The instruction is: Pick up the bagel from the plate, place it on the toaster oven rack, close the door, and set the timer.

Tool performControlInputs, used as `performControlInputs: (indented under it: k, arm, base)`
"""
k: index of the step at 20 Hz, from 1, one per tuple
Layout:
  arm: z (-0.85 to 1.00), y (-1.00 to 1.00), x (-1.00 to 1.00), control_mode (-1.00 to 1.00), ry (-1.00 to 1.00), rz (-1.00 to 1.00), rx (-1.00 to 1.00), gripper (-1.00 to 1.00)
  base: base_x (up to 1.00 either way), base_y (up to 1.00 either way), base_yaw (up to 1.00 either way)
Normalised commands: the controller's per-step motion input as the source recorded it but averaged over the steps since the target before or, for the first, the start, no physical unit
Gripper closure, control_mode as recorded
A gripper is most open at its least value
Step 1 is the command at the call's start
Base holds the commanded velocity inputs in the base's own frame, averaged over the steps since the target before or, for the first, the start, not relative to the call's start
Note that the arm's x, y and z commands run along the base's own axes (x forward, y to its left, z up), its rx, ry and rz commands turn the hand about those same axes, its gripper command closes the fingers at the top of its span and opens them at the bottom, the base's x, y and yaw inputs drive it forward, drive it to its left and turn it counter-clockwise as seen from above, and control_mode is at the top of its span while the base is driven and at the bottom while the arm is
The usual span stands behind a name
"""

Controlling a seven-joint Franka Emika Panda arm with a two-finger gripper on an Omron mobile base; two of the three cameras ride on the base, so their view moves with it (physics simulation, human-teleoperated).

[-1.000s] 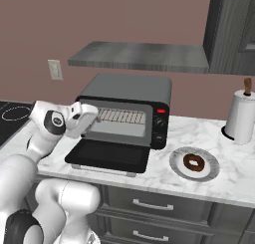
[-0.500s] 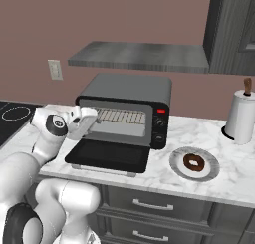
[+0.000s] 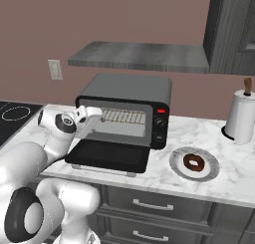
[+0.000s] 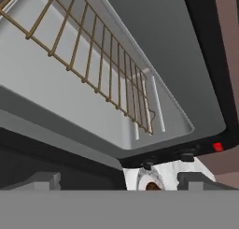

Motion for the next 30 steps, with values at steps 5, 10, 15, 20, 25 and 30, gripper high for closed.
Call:
performControlInputs:
  k: [5,10,15,20,25,30]
  arm:
    - [-0.12,0.00,0.15,-1.00,-0.03,0.02,0.00,-1.00]
    - [-0.03,0.00,0.10,-1.00,-0.09,0.03,0.00,-1.00]
    - [-0.04,0.00,0.21,-1.00,-0.07,0.02,0.00,-1.00]
    - [-0.11,0.00,0.27,-1.00,-0.03,0.01,0.00,-1.00]
    - [-0.15,0.00,0.28,-1.00,-0.03,0.00,0.00,-1.00]
    - [-0.09,0.00,0.21,-1.00,-0.03,0.00,0.00,-1.00]
  base:
    - [0.00,0.00,0.00]
    - [0.00,0.00,0.00]
    - [0.00,0.00,0.00]
    - [0.00,0.00,0.00]
    - [0.00,0.00,0.00]
    - [0.00,0.00,0.00]
